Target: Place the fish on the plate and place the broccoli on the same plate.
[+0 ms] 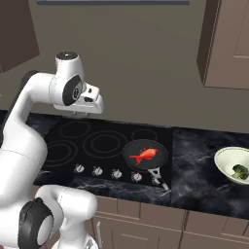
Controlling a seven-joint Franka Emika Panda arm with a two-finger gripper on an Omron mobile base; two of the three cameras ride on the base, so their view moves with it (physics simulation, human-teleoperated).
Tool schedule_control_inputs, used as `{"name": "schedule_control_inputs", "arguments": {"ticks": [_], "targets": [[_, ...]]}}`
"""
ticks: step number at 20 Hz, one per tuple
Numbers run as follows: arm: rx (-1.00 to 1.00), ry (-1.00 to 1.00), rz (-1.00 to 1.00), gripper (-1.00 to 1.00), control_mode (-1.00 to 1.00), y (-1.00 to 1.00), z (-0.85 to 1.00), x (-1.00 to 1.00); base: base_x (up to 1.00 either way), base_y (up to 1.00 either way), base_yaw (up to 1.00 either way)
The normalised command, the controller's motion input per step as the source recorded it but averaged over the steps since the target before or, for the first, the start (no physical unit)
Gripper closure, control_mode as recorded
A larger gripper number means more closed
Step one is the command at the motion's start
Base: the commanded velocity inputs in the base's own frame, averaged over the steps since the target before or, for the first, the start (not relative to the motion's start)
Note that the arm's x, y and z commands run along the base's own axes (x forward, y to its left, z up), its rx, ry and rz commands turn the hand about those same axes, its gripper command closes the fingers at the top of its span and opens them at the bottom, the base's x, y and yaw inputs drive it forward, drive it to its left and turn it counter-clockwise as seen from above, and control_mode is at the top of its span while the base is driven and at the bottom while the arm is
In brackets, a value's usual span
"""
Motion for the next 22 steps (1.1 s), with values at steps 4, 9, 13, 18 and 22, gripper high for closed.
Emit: {"name": "schedule_control_inputs", "arguments": {"ticks": [4, 9, 13, 18, 22], "targets": [[0.00, 0.08, 0.00, -1.00, -1.00, 0.00, -0.01, 0.00, 0.00, 0.00, 0.00], [-0.01, 0.09, -0.12, -1.00, -1.00, -0.43, -0.35, 0.04, 0.00, 0.00, 0.00], [0.03, 0.05, -0.21, -1.00, -1.00, -1.00, -0.15, 0.01, 0.00, 0.00, 0.00], [0.05, 0.08, -0.36, -1.00, -1.00, -0.97, -0.26, 0.07, 0.00, 0.00, 0.00], [0.00, 0.14, -0.43, -1.00, -1.00, -0.58, -0.40, 0.21, 0.00, 0.00, 0.00]]}}
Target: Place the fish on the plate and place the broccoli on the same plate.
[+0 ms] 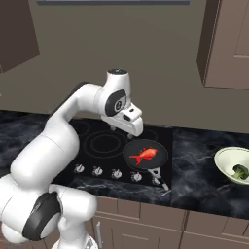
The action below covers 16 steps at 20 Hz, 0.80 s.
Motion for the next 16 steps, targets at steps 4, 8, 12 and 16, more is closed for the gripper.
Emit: {"name": "schedule_control_inputs", "arguments": {"ticks": [4, 8, 12, 16], "targets": [[-0.02, 0.12, -0.14, -1.00, -1.00, -0.19, -0.16, 0.28, 0.00, 0.00, 0.00], [0.00, -0.07, 0.00, -1.00, -1.00, 0.00, -0.21, 0.40, 0.00, 0.00, 0.00], [0.00, -0.03, 0.00, -1.00, -1.00, 0.00, -0.73, 0.51, 0.00, 0.00, 0.00], [0.00, 0.08, 0.00, -1.00, -1.00, -0.08, -0.61, 0.41, 0.00, 0.00, 0.00]]}}
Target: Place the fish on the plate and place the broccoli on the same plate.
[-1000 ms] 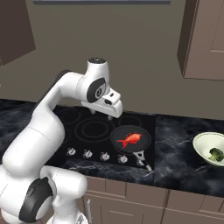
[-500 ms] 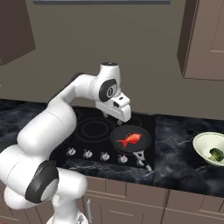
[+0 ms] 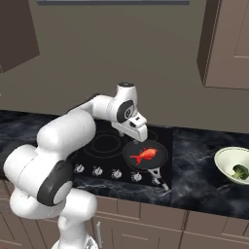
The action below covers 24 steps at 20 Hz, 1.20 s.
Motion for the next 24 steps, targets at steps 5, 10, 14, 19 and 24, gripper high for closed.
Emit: {"name": "schedule_control_inputs", "arguments": {"ticks": [5, 10, 14, 19, 24], "targets": [[0.00, 0.20, 0.00, -1.00, -1.00, -0.26, -0.33, 0.24, 0.00, 0.00, 0.00], [0.00, 0.13, 0.00, -1.00, -1.00, -0.21, -0.32, 0.43, 0.00, 0.00, 0.00], [0.00, 0.02, 0.00, -1.00, -1.00, -0.13, -0.34, 0.50, 0.00, 0.00, 0.00], [0.04, 0.00, 0.00, -1.00, -1.00, -0.13, -0.34, 0.50, 0.00, 0.00, 0.00], [0.06, 0.00, 0.00, -1.00, -1.00, -0.25, -0.24, 0.23, 0.00, 0.00, 0.00]]}}
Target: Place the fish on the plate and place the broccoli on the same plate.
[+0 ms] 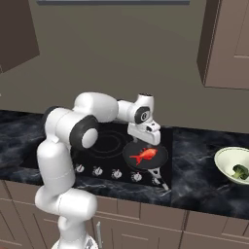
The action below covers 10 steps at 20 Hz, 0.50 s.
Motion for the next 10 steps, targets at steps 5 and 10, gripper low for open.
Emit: {"name": "schedule_control_inputs", "arguments": {"ticks": [5, 10], "targets": [[0.00, 0.00, 0.00, -1.00, -1.00, -0.08, -0.05, 0.00, 0.00, 0.00, 0.00], [0.00, 0.02, -0.03, -1.00, -1.00, 0.00, -0.45, 0.00, 0.00, 0.00, 0.00]]}}
